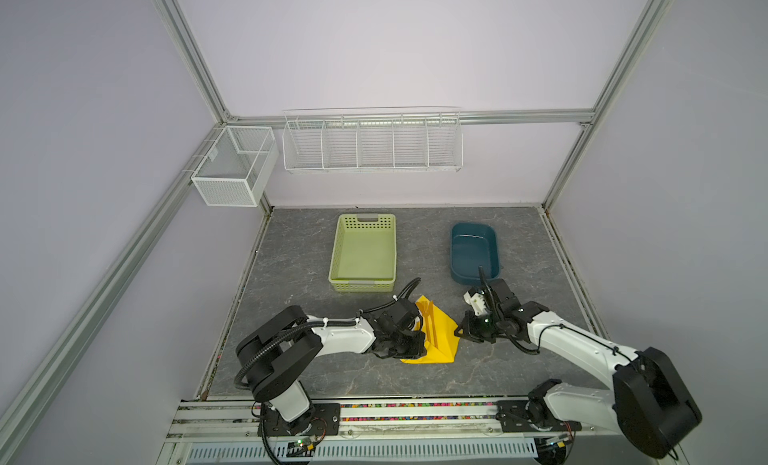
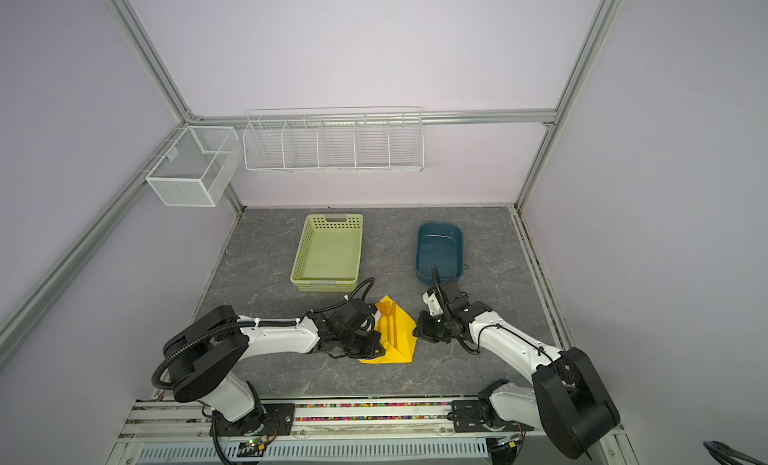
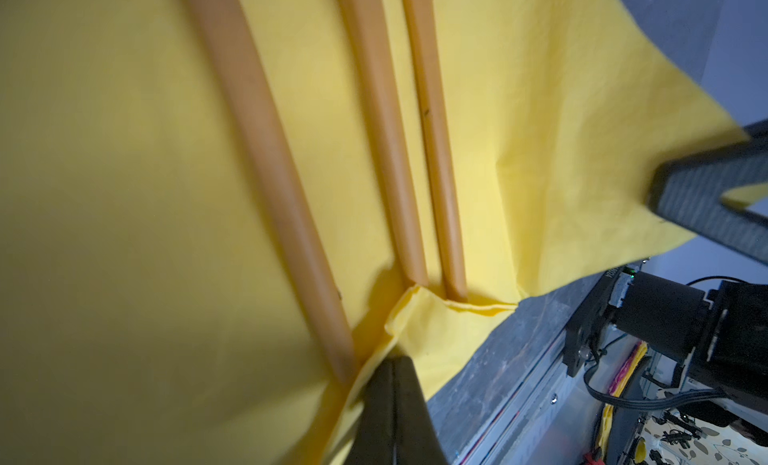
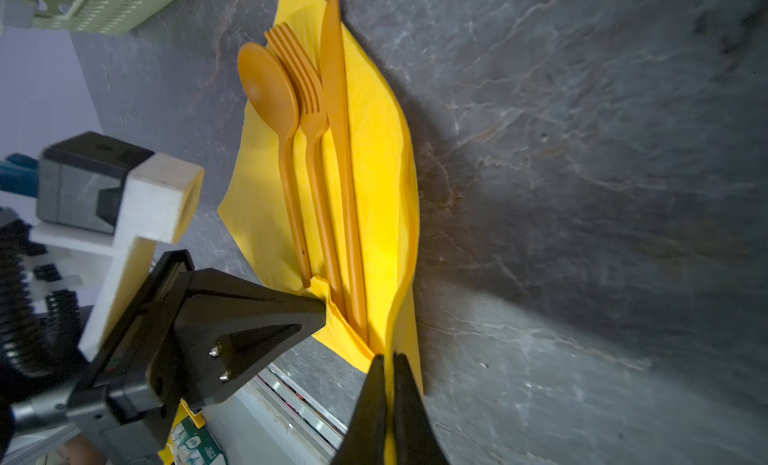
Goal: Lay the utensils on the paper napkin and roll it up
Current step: 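Fold the napkin side edge over the utensils with the right gripper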
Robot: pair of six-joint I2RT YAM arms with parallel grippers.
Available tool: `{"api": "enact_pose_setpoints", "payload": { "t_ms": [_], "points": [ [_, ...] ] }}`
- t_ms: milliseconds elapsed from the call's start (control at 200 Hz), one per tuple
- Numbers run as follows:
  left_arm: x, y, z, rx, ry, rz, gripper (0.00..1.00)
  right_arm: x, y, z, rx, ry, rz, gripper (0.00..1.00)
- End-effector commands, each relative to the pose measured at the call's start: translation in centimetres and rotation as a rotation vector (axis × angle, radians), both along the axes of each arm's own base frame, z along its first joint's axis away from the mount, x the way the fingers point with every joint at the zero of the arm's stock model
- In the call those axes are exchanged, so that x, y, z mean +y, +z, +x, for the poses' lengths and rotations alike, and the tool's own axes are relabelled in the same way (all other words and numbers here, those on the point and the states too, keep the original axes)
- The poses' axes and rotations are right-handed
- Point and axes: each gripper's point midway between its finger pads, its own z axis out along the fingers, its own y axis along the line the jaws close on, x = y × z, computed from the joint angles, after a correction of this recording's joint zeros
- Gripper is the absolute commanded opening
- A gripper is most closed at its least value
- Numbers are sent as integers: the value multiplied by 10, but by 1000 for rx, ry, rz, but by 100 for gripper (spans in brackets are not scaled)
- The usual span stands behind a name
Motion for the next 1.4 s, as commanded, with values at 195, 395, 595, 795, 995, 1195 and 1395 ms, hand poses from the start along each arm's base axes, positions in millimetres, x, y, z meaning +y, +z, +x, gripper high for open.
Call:
{"api": "enact_pose_setpoints", "payload": {
  "t_ms": [195, 395, 595, 795, 995, 1195, 1395],
  "points": [
    [1, -7, -5, 34, 7, 17, 3, 12, 7, -3, 11, 5, -28, 6],
    [-14, 9, -10, 34, -19, -33, 5, 18, 5, -6, 23, 8, -29, 6],
    [-28, 17, -17, 32, -41, -47, 6, 20, 6, -9, 22, 10, -27, 6],
    [-35, 22, -18, 23, -39, -50, 6, 17, 7, -12, 23, -3, -24, 6],
    [-45, 19, -27, 34, -72, -46, 7, 19, 9, -16, 32, -18, 8, 6],
    [-47, 14, -27, 34, -69, -32, 6, 21, 10, -20, 36, -24, 28, 6],
    [-50, 15, -26, 31, -66, -32, 5, 22, 9, -23, 45, -20, 30, 6]
  ]
}}
